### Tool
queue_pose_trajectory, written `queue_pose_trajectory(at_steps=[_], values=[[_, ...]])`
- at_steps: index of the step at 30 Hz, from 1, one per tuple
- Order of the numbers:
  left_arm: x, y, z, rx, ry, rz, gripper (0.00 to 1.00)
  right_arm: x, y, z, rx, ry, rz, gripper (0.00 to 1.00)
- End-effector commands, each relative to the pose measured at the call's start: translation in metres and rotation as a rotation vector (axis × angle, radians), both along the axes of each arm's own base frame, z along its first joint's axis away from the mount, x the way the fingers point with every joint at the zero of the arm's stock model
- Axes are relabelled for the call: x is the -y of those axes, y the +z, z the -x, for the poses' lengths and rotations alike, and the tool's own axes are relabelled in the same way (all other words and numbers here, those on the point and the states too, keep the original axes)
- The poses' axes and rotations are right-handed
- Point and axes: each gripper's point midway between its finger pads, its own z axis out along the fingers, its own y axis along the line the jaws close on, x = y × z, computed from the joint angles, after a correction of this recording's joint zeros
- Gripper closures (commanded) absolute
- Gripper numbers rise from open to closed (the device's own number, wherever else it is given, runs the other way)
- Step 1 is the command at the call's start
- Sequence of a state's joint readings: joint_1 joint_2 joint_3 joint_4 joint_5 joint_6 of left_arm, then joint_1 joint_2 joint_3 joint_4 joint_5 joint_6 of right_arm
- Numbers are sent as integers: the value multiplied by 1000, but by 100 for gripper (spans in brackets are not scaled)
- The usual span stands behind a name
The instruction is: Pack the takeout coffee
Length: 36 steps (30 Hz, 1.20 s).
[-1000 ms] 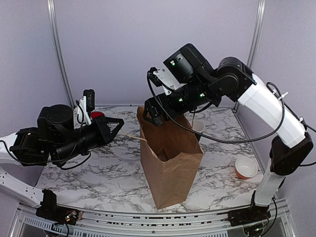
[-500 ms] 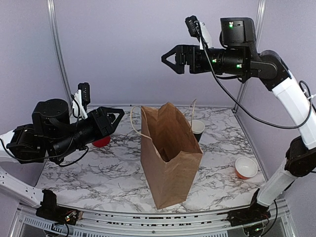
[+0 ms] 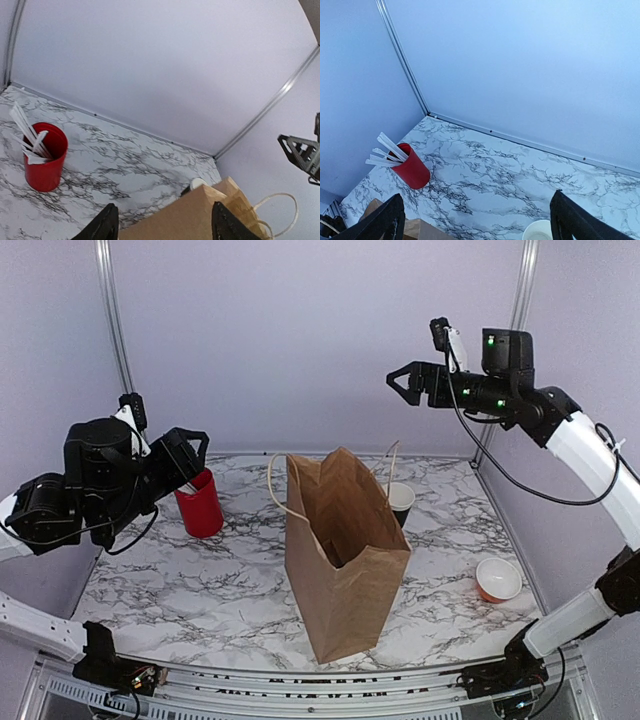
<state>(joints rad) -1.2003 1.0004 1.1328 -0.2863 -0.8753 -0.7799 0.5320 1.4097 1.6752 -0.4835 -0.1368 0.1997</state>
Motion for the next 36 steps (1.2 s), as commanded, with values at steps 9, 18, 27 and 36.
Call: queue_pose_trajectory(at_steps=[9, 18, 27, 36], values=[[-77, -78, -52, -296, 167, -80, 35, 35, -50, -33, -106, 33, -98, 3], [-100, -123, -90, -436, 189, -48, 36, 27, -75, -45, -166, 58, -74, 4], [-104, -149, -127, -488, 198, -93, 43, 32, -84, -46, -178, 28, -46, 4], [-110, -162, -144, -488, 257, -141, 55, 37, -84, -43, -172, 9, -34, 4]])
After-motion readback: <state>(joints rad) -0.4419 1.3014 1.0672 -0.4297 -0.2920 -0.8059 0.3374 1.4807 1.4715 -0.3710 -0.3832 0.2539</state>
